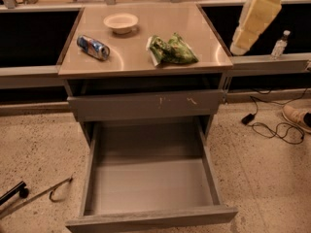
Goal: Place green jalapeno chip bag into middle drawer
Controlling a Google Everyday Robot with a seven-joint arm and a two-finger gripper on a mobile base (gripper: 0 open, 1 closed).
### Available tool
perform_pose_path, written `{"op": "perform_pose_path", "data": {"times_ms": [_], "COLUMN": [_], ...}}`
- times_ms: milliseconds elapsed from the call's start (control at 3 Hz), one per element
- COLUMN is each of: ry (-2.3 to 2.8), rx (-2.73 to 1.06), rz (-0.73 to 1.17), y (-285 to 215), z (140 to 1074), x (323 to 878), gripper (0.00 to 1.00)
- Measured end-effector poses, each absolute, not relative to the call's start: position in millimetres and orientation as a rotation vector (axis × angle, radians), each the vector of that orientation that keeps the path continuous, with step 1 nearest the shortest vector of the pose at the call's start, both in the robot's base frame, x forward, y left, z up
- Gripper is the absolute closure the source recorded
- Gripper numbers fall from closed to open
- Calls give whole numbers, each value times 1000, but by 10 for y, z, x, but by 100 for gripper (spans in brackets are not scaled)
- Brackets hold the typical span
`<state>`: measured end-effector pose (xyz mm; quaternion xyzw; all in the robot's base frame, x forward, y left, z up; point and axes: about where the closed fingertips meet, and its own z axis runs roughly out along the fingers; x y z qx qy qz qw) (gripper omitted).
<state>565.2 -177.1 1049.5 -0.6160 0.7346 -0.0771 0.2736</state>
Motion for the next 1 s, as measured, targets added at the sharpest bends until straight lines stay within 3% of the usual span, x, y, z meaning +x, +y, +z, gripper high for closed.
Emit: {"op": "perform_pose_path", "data": {"times_ms": [333, 1000], "ry": [1866, 1823], "rx": [-1610, -1633], "rz": [-162, -147], "y": [-1480, -1276], "z": [10720, 10591], "x": [6233, 6412], "gripper": [0, 0]}}
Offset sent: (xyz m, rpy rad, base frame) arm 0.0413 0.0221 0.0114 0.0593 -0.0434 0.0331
